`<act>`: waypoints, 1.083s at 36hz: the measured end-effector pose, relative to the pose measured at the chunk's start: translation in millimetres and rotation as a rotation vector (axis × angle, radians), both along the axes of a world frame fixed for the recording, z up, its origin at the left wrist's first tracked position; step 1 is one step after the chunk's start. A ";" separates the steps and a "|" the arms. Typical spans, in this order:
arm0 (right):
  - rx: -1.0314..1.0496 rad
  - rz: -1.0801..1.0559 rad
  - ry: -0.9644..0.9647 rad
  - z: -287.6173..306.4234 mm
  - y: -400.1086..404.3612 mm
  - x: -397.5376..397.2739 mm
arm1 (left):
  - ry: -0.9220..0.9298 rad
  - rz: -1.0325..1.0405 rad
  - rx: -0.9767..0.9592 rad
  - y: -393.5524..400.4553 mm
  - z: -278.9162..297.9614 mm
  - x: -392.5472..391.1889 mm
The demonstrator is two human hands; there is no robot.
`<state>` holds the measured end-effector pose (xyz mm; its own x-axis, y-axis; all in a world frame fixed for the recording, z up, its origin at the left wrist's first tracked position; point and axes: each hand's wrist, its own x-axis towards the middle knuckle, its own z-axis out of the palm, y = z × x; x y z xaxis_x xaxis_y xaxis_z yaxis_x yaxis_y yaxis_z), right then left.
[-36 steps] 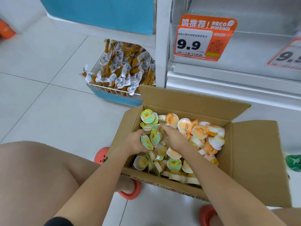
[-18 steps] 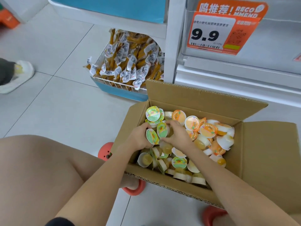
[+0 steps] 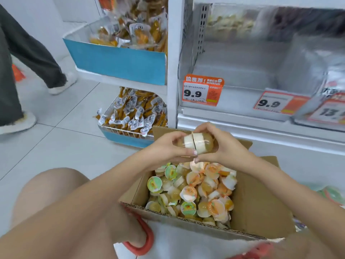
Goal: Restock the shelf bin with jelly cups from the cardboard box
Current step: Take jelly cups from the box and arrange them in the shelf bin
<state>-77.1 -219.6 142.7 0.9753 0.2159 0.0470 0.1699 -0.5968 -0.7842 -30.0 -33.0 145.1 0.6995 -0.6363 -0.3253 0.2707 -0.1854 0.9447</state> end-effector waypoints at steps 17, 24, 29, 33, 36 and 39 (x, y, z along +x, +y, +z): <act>0.228 -0.115 -0.090 40.3 -5.7 -0.5 | 0.362 -0.010 -0.390 -27.5 29.1 18.7; 0.043 -0.169 -0.217 86.3 -18.9 39.3 | 0.167 -0.022 -0.414 -36.6 68.8 49.4; 0.127 -0.447 -0.341 118.5 -48.2 97.6 | -1.026 0.285 0.161 -25.4 80.2 96.4; 0.008 -0.554 -0.135 112.9 -76.0 169.2 | -1.282 0.066 0.355 -27.0 58.0 122.1; -0.152 -0.529 0.037 94.2 -81.8 219.9 | -1.270 -0.010 0.408 -34.5 48.7 129.1; -0.230 -0.492 0.056 72.8 -86.5 263.9 | -1.457 0.069 0.426 -35.1 42.8 137.2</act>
